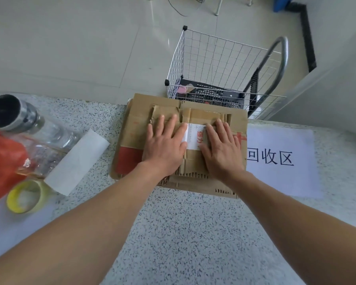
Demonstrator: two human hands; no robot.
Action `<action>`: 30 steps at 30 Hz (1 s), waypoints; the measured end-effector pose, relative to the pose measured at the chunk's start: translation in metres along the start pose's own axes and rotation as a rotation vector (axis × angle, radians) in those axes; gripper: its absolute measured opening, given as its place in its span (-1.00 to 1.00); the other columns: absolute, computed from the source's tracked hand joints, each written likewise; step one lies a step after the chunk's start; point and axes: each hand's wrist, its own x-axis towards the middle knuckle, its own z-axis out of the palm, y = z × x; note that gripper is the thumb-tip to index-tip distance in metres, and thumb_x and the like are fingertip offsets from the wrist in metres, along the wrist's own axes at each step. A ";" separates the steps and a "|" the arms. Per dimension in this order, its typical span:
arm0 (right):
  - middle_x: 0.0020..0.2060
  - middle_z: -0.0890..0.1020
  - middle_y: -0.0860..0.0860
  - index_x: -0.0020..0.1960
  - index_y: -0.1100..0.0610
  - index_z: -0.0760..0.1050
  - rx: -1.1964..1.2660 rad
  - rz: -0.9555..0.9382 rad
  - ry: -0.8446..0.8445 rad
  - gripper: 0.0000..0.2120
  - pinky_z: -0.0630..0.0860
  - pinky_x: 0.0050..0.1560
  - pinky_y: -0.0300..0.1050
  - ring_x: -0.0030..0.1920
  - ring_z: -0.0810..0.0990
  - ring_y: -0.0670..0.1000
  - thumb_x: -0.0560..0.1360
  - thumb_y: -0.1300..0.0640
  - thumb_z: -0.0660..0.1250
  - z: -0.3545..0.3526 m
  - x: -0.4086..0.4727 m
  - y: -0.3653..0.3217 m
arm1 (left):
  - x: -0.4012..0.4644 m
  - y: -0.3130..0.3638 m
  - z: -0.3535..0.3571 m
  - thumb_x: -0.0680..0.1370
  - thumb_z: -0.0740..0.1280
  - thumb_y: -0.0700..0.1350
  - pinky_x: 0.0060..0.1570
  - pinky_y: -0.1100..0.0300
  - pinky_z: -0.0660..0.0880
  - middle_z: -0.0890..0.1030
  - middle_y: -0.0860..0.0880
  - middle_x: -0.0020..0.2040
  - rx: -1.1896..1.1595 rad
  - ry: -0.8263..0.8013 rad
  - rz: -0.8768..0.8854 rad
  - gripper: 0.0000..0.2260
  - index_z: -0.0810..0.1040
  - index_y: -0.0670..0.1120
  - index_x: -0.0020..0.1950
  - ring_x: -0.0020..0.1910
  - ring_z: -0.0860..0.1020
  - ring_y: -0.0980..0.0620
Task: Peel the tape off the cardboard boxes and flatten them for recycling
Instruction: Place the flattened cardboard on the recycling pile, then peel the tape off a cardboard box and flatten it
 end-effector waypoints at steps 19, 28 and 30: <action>0.15 0.67 0.08 0.24 0.15 0.60 0.140 0.267 0.344 -0.70 0.54 0.08 0.04 0.09 0.63 0.19 0.53 0.11 0.35 -0.134 -0.288 0.183 | -0.141 0.314 -0.044 0.66 0.13 0.05 0.27 0.03 0.38 0.47 -0.06 0.40 0.020 0.016 0.400 -0.60 0.44 -0.10 0.44 0.39 0.39 -0.07; 0.01 0.64 0.03 0.04 0.08 0.56 0.006 0.681 0.413 -0.75 0.50 -0.08 -0.01 -0.01 0.60 0.17 0.58 -0.07 0.22 -0.216 -0.532 0.342 | -0.253 0.569 -0.033 0.46 -0.17 0.24 0.13 0.03 0.45 0.59 -0.04 0.20 0.052 0.032 0.759 -0.30 0.56 -0.10 0.23 0.22 0.51 -0.08; 0.12 0.63 0.04 0.18 0.05 0.56 0.032 0.790 0.456 -0.69 0.49 0.05 0.00 0.10 0.59 0.20 0.59 -0.10 0.22 -0.231 -0.579 0.366 | -0.271 0.622 -0.030 0.45 -0.18 0.25 0.12 0.02 0.45 0.60 -0.04 0.19 0.061 0.032 0.844 -0.29 0.57 -0.10 0.23 0.21 0.52 -0.08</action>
